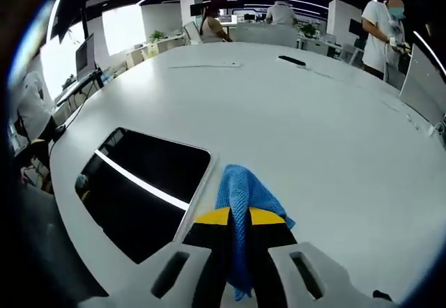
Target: Wipe the mirror surface with the cleaning cloth until all visible marks leave the cleaned area.
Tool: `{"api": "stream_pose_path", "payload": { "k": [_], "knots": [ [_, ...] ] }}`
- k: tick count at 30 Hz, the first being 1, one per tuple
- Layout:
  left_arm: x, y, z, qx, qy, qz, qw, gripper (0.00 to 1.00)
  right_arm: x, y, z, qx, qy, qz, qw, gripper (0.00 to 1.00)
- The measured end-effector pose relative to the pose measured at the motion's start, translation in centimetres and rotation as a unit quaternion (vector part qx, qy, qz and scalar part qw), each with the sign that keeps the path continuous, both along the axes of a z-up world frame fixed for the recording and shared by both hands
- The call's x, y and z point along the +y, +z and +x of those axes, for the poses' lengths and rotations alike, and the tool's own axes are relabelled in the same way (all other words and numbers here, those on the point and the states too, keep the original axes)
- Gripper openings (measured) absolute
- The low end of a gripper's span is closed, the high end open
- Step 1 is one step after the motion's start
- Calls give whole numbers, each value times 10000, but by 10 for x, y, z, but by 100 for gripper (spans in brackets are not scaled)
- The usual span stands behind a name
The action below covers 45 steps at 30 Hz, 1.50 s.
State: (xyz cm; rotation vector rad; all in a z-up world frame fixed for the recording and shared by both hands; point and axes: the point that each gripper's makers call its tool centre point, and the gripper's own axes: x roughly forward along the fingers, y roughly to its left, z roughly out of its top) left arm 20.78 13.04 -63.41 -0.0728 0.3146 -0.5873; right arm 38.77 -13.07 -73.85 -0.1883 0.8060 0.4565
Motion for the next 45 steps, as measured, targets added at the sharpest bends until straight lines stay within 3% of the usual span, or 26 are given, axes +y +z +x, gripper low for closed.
{"api": "stream_pose_path", "payload": {
  "k": [5,8,10,16,18,23,30,35,40,45],
  "knots": [
    [0,0,0,-1,-1,-7,10000,99,-1,3,-2,-15,-13,-29,10000,5],
    [0,0,0,-5,-5,-11,10000,99,-3,10,-3,-179,-21,-63,9998,9],
    [0,1,0,-22,3,-12,10000,99,-2,15,-7,-222,-112,17,9997,15],
    [0,1,0,-42,10,-32,10000,99,0,36,-18,-394,-200,303,9986,18],
    [0,3,1,-69,12,-57,10000,99,-2,42,-25,-326,-265,452,9981,22],
    [-1,3,1,-84,-1,-68,9999,99,-8,62,-43,-531,-180,521,9971,26],
    [-1,4,1,-111,-3,-78,9999,99,-17,83,-69,-678,-299,755,9944,41],
    [-1,5,1,-138,-12,-92,9999,99,-13,96,-95,-751,-315,972,9919,47],
    [-1,6,1,-165,-11,-108,9998,99,-13,97,-120,-821,-283,824,9928,55],
    [-1,7,1,-194,-21,-106,9998,99,-11,105,-130,-1173,-208,770,9899,73]
  ]
}}
